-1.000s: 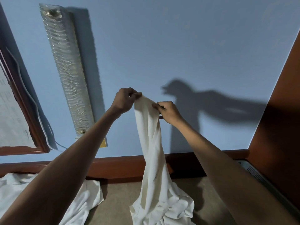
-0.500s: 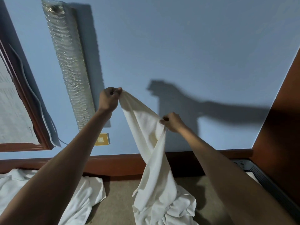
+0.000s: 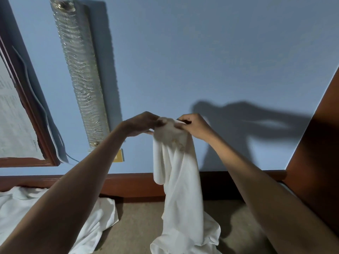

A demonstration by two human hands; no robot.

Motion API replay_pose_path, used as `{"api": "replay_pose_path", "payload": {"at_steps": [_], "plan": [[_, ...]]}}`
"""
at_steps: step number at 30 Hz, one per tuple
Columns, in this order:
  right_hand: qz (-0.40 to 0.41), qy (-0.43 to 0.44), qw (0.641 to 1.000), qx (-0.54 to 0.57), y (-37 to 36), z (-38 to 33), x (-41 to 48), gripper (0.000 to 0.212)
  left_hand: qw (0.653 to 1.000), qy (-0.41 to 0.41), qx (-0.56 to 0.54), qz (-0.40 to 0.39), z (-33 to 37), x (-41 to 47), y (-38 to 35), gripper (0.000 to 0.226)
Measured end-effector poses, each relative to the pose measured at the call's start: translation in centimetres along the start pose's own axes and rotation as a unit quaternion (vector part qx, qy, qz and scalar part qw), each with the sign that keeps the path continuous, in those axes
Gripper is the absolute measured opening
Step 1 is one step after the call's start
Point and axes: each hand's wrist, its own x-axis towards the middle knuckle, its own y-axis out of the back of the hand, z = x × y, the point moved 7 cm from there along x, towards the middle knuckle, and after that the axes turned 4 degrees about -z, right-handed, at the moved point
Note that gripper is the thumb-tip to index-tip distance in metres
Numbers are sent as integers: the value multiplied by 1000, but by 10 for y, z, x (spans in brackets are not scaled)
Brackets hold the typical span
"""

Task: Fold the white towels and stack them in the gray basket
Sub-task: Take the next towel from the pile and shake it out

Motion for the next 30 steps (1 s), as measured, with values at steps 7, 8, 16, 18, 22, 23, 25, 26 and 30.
{"api": "replay_pose_path", "payload": {"at_steps": [7, 8, 16, 18, 22, 23, 25, 26, 30], "plan": [[-51, -104, 989, -97, -13, 60, -17, 16, 985, -54, -95, 133, 8, -3, 25, 43], [-56, -109, 990, -65, -13, 63, -19, 19, 978, -40, -129, 158, 0, -5, 33, 40], [-39, -34, 989, 136, -4, -1, 0, 63, 988, 21, 108, 105, -16, -15, 18, 33], [-72, -19, 993, 97, -5, -20, 3, 38, 998, 21, 52, 0, -14, -14, -12, 47], [-104, -9, 992, 66, -7, -21, 0, 32, 1000, -10, 12, -8, -5, -14, -12, 23], [-100, -16, 992, 77, -5, -16, -4, 28, 1000, -23, -12, 3, -2, -16, -7, 22], [-103, -33, 990, 89, -3, -4, -13, 18, 997, -51, -53, 27, 4, -18, 3, 27], [-112, -46, 989, 84, -3, 5, -18, 13, 995, -60, -69, 44, 5, -18, 8, 35], [-130, -91, 986, 48, -10, 33, -30, 35, 970, -84, -179, 145, -6, -15, 28, 58]]}}
